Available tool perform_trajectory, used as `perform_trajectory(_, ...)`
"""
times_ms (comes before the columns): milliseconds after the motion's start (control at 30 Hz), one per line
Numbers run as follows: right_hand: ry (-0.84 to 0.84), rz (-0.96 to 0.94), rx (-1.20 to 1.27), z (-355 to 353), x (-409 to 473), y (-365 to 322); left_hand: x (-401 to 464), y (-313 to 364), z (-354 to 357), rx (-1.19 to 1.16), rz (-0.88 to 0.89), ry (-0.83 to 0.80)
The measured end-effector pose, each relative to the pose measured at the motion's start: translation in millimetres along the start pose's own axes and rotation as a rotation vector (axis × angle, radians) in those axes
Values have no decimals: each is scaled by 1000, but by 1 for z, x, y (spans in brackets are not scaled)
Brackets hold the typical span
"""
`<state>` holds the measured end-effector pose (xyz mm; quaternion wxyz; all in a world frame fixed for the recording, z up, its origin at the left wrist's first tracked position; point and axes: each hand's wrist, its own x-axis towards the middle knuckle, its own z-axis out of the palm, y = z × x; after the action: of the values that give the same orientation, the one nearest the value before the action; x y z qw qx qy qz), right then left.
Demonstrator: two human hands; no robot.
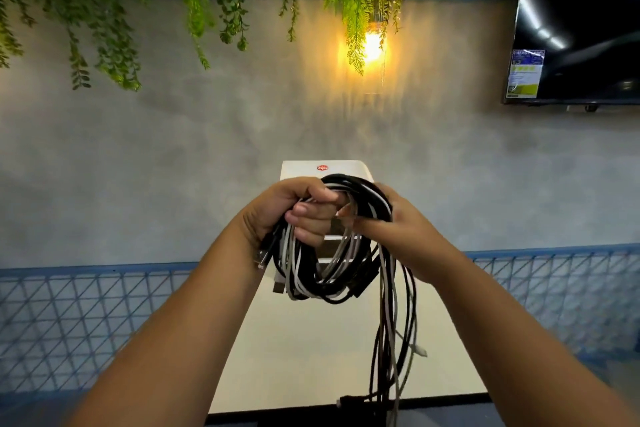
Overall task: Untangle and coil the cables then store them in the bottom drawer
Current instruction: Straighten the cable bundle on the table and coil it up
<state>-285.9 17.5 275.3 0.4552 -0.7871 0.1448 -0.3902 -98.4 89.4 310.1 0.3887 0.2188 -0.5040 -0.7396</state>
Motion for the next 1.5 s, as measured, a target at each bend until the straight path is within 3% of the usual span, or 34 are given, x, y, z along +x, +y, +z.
perform_trajectory(133, -24, 82, 254, 4, 2, -5, 0, 1, 4, 32, 30, 26)
perform_trajectory(333, 78, 86, 143, 1, 14, -15, -10, 0, -3, 420, 120, 291)
perform_trajectory(433, 52, 76, 115, -2, 19, -17, -14, 1, -6, 521, 138, 327)
perform_trajectory(600, 32, -15, 209, -9, 18, -19, -4, -7, 8, 268, 215, 159)
perform_trajectory(733, 92, 23, 335, -13, 5, 15, 14, 1, 24, 225, 242, 283)
perform_trajectory(1000, 37, 296, 349, 28, -55, 94, 18, 25, 11, -39, 407, 317)
perform_trajectory(1167, 104, 438, 217, 46, -70, 109, 26, 23, 1, -167, 614, 593)
perform_trajectory(1267, 55, 477, 89, 50, -65, 98, 41, 10, -13, -38, 870, 967)
perform_trajectory(1367, 0, 419, -360, 53, -52, 80, 45, -2, -25, 186, 986, 1260)
perform_trajectory(1500, -109, 247, -914, 47, -39, 47, 44, -12, -25, 587, 880, 1482)
